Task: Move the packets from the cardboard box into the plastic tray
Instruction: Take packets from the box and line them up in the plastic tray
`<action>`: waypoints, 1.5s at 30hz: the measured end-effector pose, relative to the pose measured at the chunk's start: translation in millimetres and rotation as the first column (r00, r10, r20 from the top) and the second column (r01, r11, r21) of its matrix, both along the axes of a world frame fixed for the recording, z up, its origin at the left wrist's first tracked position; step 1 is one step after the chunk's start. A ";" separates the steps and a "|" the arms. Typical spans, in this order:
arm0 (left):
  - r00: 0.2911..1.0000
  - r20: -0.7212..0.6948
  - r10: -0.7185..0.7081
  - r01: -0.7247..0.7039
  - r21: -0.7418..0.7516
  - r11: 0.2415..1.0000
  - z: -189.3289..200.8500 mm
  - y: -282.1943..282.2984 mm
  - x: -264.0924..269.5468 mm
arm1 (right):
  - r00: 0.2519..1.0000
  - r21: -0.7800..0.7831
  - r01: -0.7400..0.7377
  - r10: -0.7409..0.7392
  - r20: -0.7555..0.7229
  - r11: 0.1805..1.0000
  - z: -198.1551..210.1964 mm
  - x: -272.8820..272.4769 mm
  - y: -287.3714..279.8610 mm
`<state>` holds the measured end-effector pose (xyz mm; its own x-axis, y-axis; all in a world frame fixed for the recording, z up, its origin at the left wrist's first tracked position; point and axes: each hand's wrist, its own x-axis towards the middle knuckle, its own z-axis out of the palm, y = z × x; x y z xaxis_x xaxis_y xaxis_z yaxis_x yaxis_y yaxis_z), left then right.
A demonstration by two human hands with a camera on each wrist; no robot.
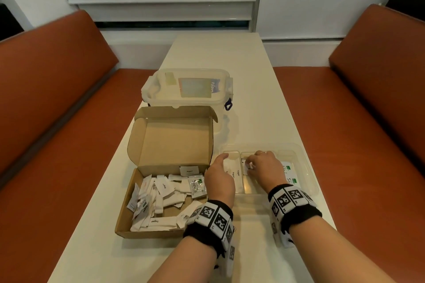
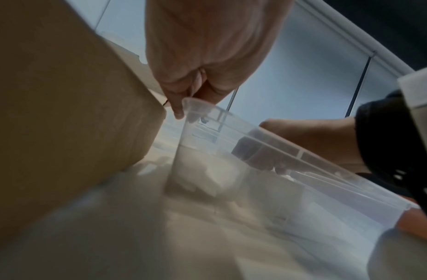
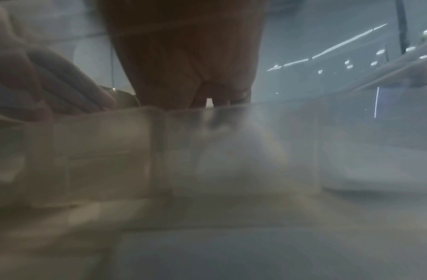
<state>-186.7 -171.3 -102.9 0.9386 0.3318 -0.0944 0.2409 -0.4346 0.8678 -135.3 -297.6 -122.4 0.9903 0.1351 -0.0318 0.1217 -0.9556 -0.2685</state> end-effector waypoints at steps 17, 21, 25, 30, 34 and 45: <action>0.982 0.131 0.136 -0.119 -0.131 0.984 57.0 72.0 -4.5 | 0.998 0.436 0.023 -0.045 0.040 0.900 77.4 -68.4 79.0; 0.980 0.053 0.191 -0.195 0.079 0.978 62.6 132.8 -11.9 | 0.983 0.383 -0.106 0.156 -0.102 0.917 70.0 -94.0 138.4; 0.972 -0.047 0.229 -0.201 0.330 0.922 51.6 177.5 -20.3 | 0.939 0.289 -0.115 0.199 -0.281 0.950 51.4 -100.2 182.9; 0.949 -0.214 0.231 -0.123 0.423 0.898 28.6 208.4 -25.1 | 0.921 0.186 0.034 0.041 -0.387 0.982 34.5 -93.3 208.7; 0.935 -0.247 0.253 -0.142 0.394 0.908 19.7 218.6 -22.9 | 0.908 0.149 0.185 -0.111 -0.403 0.971 30.0 -79.4 223.1; 0.944 -0.236 0.232 -0.111 0.433 0.895 18.9 218.5 -20.2 | 0.890 0.134 0.207 -0.130 -0.437 0.969 22.5 -65.7 242.7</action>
